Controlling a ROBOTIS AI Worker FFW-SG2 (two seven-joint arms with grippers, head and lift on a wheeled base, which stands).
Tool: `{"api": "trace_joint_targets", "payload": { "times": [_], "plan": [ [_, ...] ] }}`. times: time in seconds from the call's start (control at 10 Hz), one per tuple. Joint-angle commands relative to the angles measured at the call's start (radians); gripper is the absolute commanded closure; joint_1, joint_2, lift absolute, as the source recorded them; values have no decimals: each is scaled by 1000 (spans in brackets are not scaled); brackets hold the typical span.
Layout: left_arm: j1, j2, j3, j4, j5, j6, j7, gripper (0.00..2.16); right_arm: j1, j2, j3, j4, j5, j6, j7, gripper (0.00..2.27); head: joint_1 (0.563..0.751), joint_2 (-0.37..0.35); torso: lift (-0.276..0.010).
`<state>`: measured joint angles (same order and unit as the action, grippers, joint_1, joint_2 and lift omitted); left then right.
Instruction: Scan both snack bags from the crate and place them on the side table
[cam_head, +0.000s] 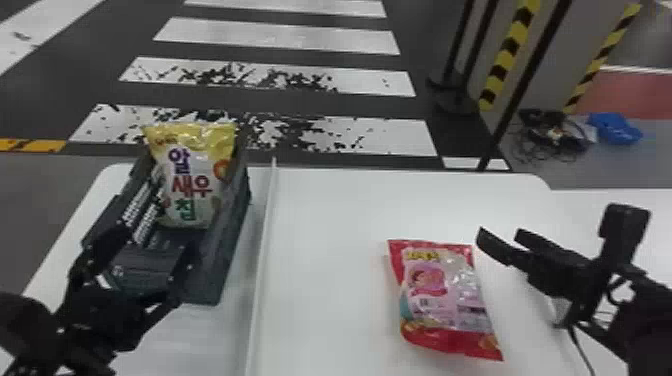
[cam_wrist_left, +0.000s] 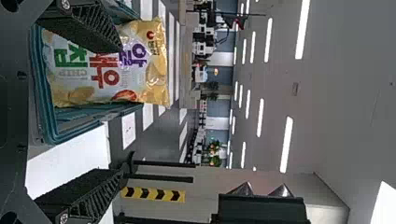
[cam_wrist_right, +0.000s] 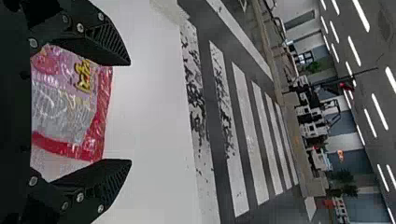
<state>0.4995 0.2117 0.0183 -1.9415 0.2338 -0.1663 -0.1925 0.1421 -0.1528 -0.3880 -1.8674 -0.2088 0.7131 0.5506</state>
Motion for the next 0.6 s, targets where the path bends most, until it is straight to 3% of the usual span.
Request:
{"api": "trace_joint_targets", "payload": {
  "times": [0.0, 0.5],
  "plan": [
    [-2, -1, 0, 6, -1, 0, 1, 76, -36, -19, -28, 85, 52, -57, 0, 144, 695, -127, -95],
    [-6, -5, -3, 44, -1, 3, 1, 76, -108, -128, -45, 350, 181, -208, -34, 144, 695, -249, -95]
  ]
}}
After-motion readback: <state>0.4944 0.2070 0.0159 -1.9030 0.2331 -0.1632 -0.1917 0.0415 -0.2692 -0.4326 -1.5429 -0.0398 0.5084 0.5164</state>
